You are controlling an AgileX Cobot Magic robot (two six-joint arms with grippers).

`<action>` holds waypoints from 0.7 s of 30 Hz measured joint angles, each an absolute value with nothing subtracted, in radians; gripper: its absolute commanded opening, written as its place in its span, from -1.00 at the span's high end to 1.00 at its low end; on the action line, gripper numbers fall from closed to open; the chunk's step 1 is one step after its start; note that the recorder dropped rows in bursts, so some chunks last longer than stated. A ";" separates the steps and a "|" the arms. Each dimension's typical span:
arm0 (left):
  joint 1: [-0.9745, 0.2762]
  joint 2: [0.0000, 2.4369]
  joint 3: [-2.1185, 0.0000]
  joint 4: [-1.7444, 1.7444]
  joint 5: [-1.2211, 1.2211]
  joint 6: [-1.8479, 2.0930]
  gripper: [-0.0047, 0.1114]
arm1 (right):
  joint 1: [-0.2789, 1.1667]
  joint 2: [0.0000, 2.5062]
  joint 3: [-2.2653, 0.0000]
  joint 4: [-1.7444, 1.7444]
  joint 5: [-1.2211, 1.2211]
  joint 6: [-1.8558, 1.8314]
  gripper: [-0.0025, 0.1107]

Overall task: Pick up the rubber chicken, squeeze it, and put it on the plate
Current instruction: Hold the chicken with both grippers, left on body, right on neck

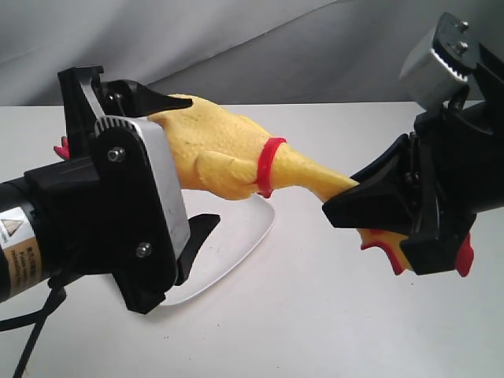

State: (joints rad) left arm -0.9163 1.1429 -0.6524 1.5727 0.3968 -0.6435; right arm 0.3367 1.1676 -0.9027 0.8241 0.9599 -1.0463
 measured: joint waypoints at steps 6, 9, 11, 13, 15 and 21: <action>-0.916 1.143 -0.652 1.573 0.461 -0.672 -0.33 | 0.337 1.168 -0.903 0.824 0.960 -1.046 0.96; -0.916 1.143 -0.652 1.573 0.463 -0.688 0.37 | 0.337 1.168 -0.903 0.826 0.960 -1.046 0.96; -0.916 1.143 -0.652 1.573 0.463 -0.692 0.92 | 0.337 1.168 -0.903 0.826 0.962 -1.046 0.96; -0.916 1.143 -0.652 1.573 0.463 -0.692 0.88 | 0.337 1.168 -0.903 0.829 0.962 -1.046 0.96; -0.918 1.143 -0.652 1.573 0.463 -0.692 0.85 | 0.337 1.168 -0.903 0.831 0.962 -1.046 0.96; -0.918 1.143 -0.652 1.583 0.460 -0.692 0.25 | 0.337 1.168 -0.903 0.831 0.962 -1.046 0.96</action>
State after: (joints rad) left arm -0.9184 1.1429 -0.6524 1.5831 0.4599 -0.6923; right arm 0.3367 1.1676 -0.9027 0.8309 0.9618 -1.0463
